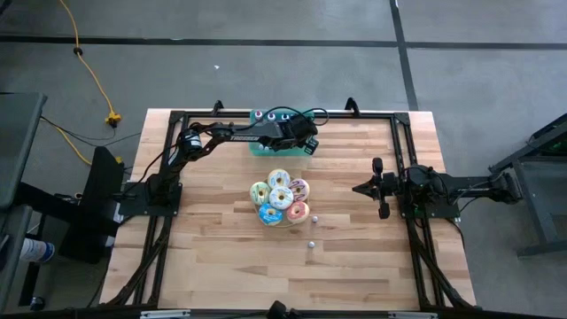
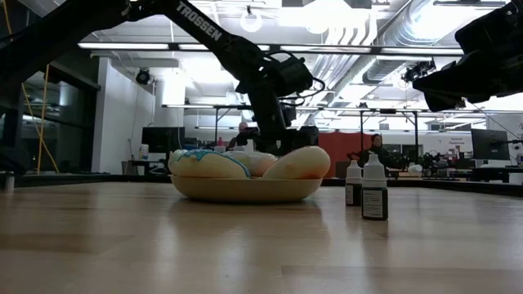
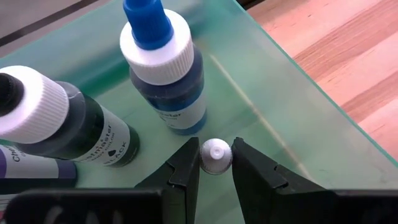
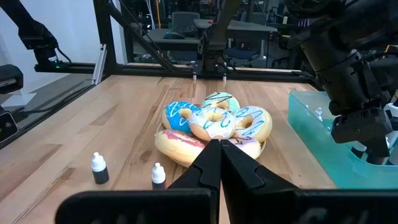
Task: Pick & Place food coloring
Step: Put the bottom small red food coloring bottle into the green container, then put the small black food coloring bottle into the green container
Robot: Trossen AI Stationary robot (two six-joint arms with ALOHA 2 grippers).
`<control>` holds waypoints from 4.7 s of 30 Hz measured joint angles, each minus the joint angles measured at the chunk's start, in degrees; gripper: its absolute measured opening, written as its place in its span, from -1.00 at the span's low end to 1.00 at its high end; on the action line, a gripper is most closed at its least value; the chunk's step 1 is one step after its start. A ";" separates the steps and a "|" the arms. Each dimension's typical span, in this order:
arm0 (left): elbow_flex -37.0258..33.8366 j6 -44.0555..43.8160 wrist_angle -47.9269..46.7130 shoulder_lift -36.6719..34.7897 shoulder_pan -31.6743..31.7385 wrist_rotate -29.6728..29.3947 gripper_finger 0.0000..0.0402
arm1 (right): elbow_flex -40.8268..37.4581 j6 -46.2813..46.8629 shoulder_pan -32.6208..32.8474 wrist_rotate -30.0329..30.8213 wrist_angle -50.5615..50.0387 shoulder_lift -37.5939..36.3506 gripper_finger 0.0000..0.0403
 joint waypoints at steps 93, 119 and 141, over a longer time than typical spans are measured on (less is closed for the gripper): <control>17.94 50.62 -34.06 -12.92 -31.47 38.42 -0.34 | 0.01 0.00 0.00 0.00 -0.01 -0.02 -1.00; -17.65 48.05 15.37 -13.11 -34.10 35.36 -0.34 | 0.02 0.00 -0.01 0.00 -0.01 -0.02 -1.00; -23.47 44.39 30.77 -9.42 -32.98 33.99 -0.34 | 0.00 0.00 0.00 0.02 -0.01 0.00 -1.00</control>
